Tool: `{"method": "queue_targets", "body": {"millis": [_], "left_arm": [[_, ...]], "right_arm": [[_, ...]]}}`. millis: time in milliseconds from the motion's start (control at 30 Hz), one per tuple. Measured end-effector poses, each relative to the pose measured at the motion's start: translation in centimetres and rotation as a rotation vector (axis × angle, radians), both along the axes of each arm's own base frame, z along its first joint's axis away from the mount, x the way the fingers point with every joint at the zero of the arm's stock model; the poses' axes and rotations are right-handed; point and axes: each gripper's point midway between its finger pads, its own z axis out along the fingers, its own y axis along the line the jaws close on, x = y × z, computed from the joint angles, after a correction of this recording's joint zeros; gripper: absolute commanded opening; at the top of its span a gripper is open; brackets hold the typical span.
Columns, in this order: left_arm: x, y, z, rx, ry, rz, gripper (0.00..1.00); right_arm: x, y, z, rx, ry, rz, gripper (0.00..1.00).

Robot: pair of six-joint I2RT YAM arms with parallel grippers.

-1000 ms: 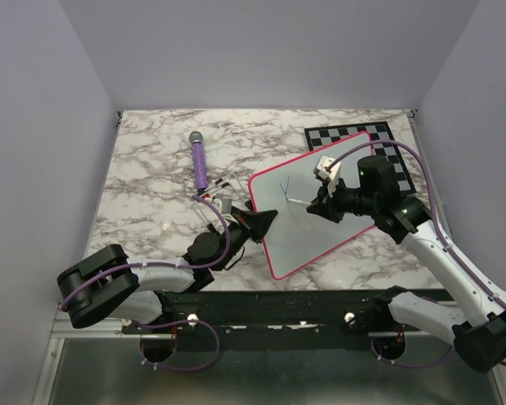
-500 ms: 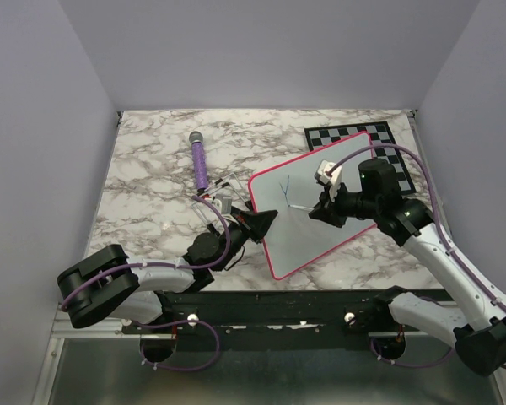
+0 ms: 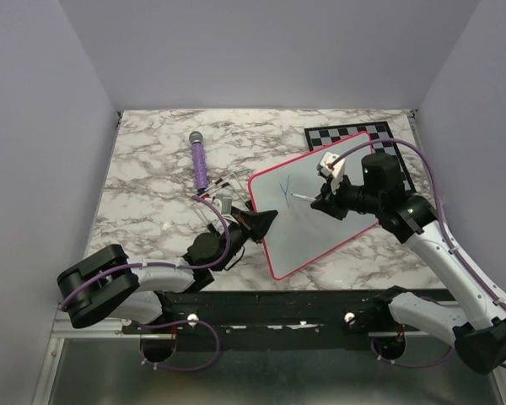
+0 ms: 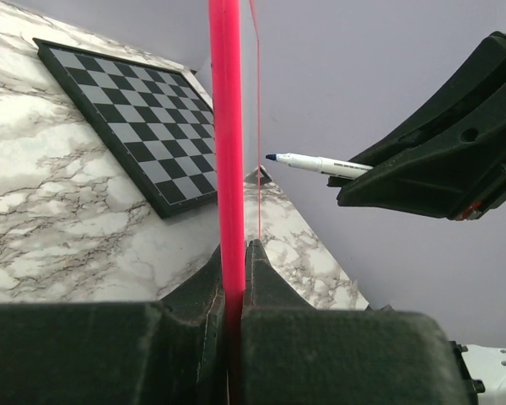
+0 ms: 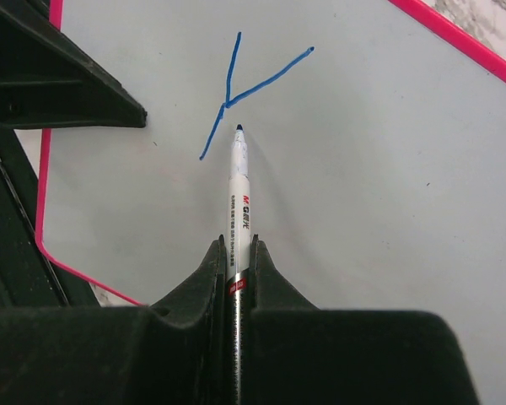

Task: Write a sentence on the whiteboard

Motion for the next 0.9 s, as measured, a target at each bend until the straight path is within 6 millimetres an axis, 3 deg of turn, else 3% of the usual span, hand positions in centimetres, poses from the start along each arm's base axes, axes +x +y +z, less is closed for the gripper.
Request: {"method": "queue_targets", "body": {"millis": [900], "left_arm": [[0.0,0.1,-0.1,-0.005,0.008,0.003,0.0]], "right_arm": [[1.3,0.1,-0.8,-0.014,0.029,-0.05,0.0]]}}
